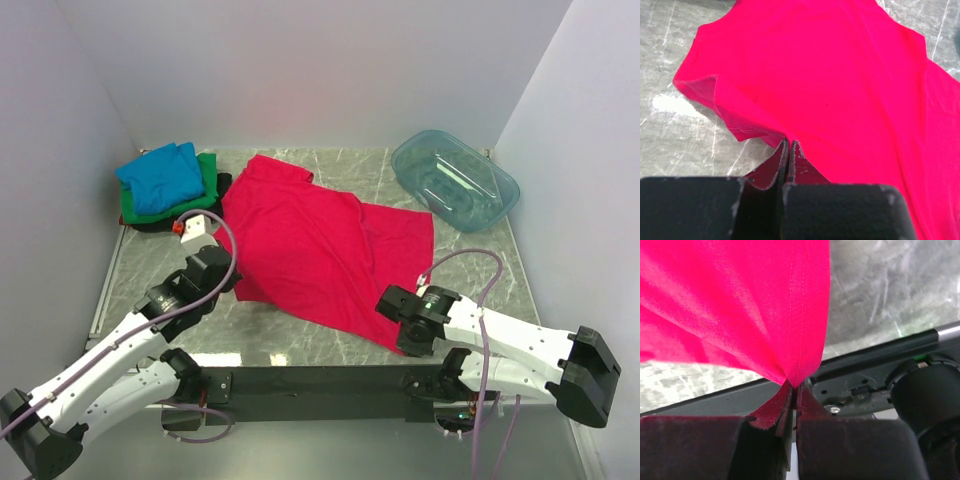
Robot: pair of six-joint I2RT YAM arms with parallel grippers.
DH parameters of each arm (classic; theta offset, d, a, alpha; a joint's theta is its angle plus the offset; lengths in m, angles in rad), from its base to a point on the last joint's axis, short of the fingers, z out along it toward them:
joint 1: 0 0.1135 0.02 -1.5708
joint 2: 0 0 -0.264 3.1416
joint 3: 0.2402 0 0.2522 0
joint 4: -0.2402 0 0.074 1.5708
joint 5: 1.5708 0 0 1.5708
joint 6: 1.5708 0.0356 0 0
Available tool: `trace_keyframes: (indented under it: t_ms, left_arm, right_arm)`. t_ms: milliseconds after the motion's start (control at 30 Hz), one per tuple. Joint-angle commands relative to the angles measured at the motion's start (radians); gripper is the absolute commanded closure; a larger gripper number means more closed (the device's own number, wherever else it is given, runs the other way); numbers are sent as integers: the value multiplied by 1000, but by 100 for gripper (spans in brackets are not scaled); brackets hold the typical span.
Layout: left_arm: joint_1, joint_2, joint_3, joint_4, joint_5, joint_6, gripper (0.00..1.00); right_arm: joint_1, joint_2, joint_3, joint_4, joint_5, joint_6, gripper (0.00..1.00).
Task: Fold and stack the t-shirts
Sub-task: Fold the tshirt
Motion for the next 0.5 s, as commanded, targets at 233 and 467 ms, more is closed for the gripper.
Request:
trace_keyframes:
  t_ms: [233,467]
  left_arm:
    - [3,-84,86,-93,-29,-23,99]
    - [3,-19,82,-4,-86,4,99]
  right_arm:
    - [40,56,44,-79,65,51,100]
    - [24,145,143,35,102,-56,100]
